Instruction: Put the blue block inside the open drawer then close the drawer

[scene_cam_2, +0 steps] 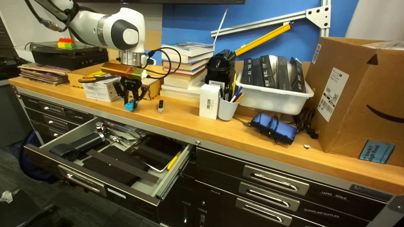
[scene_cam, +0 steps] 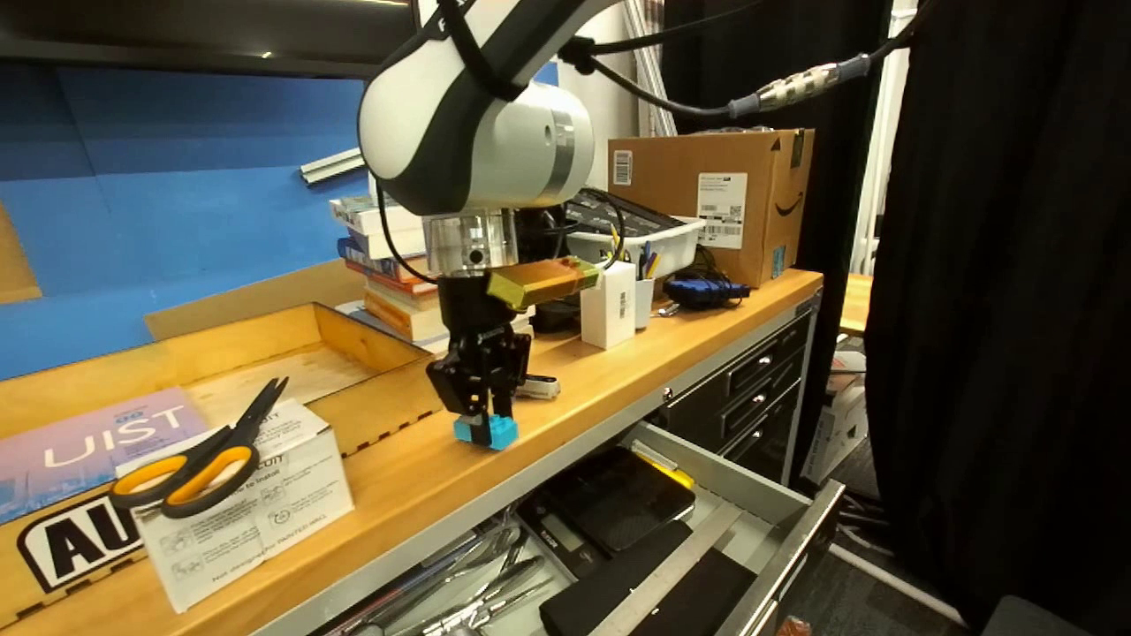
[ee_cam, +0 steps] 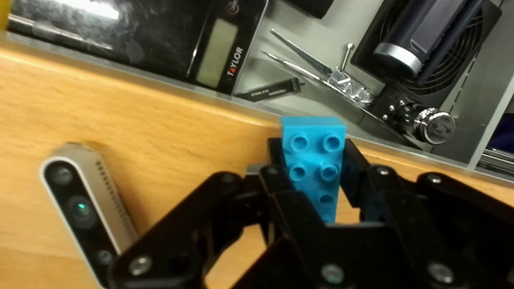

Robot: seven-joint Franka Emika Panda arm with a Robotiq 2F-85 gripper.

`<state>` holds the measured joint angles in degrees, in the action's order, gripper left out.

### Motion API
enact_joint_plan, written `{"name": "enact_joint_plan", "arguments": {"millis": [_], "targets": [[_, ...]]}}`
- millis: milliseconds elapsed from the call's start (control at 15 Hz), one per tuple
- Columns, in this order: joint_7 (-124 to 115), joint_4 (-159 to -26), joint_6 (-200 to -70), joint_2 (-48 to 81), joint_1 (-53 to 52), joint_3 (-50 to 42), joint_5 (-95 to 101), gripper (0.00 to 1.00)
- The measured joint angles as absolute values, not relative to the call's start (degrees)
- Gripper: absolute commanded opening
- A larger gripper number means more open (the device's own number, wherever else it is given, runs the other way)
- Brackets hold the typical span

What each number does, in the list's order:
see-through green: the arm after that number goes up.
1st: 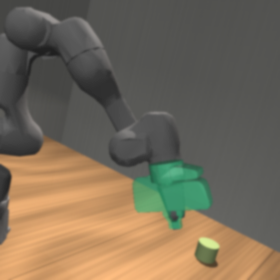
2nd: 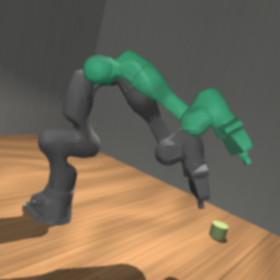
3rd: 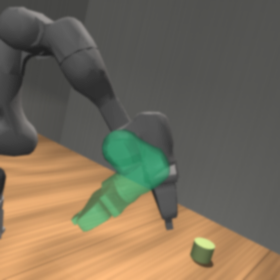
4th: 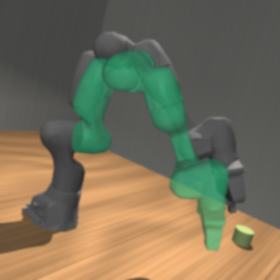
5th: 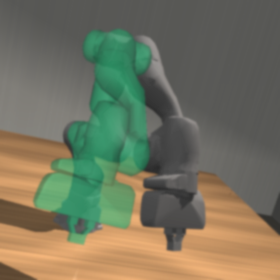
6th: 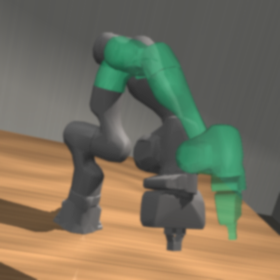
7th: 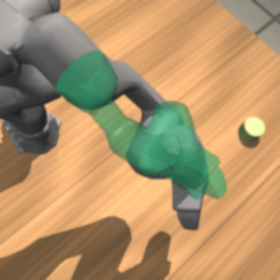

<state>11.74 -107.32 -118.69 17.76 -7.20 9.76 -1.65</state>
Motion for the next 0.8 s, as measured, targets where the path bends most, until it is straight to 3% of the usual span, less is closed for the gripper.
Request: {"name": "enact_joint_plan", "arguments": {"millis": [800], "targets": [[0.8,-131.0,-130.6,7.4,-5.1,5.6,2.1,0.16]]}}
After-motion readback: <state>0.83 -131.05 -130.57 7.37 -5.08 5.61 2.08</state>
